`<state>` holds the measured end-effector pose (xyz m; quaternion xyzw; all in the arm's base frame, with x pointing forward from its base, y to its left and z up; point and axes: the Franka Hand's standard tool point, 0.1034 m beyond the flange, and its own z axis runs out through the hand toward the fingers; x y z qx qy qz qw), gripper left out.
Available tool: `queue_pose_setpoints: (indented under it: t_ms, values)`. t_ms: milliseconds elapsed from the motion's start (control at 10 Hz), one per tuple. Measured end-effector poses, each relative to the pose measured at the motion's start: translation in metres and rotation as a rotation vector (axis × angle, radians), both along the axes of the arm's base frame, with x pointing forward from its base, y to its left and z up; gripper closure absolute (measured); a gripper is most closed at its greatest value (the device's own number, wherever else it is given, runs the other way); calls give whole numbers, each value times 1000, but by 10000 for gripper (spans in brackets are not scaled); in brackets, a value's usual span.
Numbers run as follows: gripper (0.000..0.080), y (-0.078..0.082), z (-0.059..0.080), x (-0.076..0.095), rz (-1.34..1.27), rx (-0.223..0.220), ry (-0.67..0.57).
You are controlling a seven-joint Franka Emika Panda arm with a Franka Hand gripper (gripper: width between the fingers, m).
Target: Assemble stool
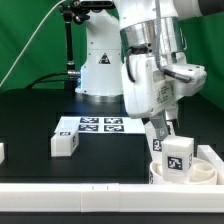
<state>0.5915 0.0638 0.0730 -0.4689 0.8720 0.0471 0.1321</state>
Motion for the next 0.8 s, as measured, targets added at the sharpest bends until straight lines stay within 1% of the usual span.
queue_pose_setpoints:
  t_ms: [100,400,800]
  values:
    - [459,2,0,0,-112,28,19]
    - [459,6,1,2,-250,71,31]
    - [459,8,1,2,-280,90,29]
